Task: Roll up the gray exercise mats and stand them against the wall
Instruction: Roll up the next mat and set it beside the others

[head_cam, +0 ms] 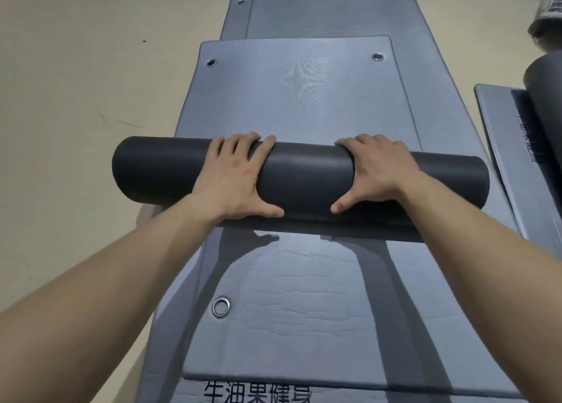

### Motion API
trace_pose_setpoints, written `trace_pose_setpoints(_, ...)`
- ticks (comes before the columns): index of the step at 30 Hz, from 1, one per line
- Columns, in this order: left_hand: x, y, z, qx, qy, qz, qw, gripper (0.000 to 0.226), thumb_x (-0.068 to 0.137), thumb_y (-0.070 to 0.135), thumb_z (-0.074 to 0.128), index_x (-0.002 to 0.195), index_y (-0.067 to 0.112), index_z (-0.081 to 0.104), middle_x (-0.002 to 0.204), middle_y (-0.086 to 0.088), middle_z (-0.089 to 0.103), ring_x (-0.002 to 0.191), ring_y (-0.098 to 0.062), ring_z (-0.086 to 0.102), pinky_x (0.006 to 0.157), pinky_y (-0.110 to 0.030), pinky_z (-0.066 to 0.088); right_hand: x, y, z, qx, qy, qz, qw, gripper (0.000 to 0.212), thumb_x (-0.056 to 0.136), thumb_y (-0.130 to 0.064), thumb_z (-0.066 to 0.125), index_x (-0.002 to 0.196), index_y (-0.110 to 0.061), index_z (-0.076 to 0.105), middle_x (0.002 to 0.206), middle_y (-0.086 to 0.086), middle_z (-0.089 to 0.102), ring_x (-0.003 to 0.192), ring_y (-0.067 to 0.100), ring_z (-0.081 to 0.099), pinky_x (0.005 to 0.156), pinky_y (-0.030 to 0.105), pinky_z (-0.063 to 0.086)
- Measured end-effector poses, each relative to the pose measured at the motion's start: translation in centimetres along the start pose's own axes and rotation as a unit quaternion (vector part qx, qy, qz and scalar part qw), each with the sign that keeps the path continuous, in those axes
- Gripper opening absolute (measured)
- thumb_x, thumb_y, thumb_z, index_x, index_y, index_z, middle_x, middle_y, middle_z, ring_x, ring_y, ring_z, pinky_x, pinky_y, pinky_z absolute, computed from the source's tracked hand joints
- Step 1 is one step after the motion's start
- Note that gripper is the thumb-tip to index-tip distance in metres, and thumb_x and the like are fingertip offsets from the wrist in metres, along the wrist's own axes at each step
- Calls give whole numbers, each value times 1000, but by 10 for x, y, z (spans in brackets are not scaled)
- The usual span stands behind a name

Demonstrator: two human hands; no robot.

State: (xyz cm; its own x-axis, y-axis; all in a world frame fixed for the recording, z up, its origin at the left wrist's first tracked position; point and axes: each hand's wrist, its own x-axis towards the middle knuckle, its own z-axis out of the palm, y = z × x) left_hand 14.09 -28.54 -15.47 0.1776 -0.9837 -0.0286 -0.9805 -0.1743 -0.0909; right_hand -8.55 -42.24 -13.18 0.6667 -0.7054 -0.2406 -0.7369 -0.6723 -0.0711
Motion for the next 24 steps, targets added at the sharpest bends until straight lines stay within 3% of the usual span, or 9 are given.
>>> trace_pose_setpoints(4, 20, -14, 13, 7, -24, 33, 999, 140, 50, 102, 52, 161, 27, 10, 160, -12, 24, 148, -38, 24, 122, -55, 20, -3, 8, 26, 3, 105, -14, 994, 128, 43, -95, 58, 153, -33, 36, 148, 5, 44, 137, 30, 38, 120, 54, 22)
trace_pose_setpoints(6, 29, -17, 13, -21, -32, 40, 998, 139, 53, 99, 58, 162, 25, 13, 157, -12, 25, 144, -36, 26, 122, -51, 20, -15, 2, 45, -62, 122, -12, 991, 139, 42, -92, 66, 157, -23, 27, 152, 9, 38, 141, 32, 35, 120, 60, 19)
trace_pose_setpoints(9, 29, -19, 15, -53, -18, 35, 998, 134, 59, 92, 65, 160, 20, 16, 155, -11, 24, 143, -35, 23, 122, -50, 20, -5, 1, 46, -83, 106, -4, 991, 148, 38, -91, 73, 157, -21, 21, 154, 9, 36, 142, 32, 36, 117, 63, 21)
trace_pose_setpoints(14, 21, -13, 23, 22, -25, 39, 999, 142, 55, 93, 66, 162, 21, 7, 166, -10, 21, 152, -38, 20, 126, -56, 17, 25, 7, 18, -50, 25, -5, 998, 141, 32, -94, 69, 150, -25, 34, 143, 5, 48, 130, 31, 48, 107, 54, 37)
trace_pose_setpoints(19, 13, -8, 5, 39, -46, 53, 997, 133, 53, 87, 73, 157, 22, 22, 155, -6, 40, 135, -34, 45, 115, -51, 36, 21, 2, 6, -35, -31, -26, 999, 142, 25, -97, 60, 143, -20, 41, 128, 5, 54, 114, 30, 54, 96, 49, 50)
trace_pose_setpoints(22, 0, -4, -3, 48, -67, 65, 994, 127, 53, 90, 69, 152, 23, 28, 145, -5, 48, 120, -31, 55, 102, -48, 46, -2, -4, 10, -30, -37, -30, 998, 138, 37, -90, 70, 150, -20, 33, 144, 4, 51, 127, 30, 52, 110, 50, 41)
trace_pose_setpoints(24, -11, 1, -6, 55, -77, 74, 993, 123, 54, 92, 66, 150, 23, 31, 139, -3, 51, 110, -28, 56, 91, -43, 49, -28, -12, 26, -50, -18, -24, 998, 143, 44, -85, 76, 158, -20, 18, 161, 3, 33, 146, 30, 34, 121, 58, 23)
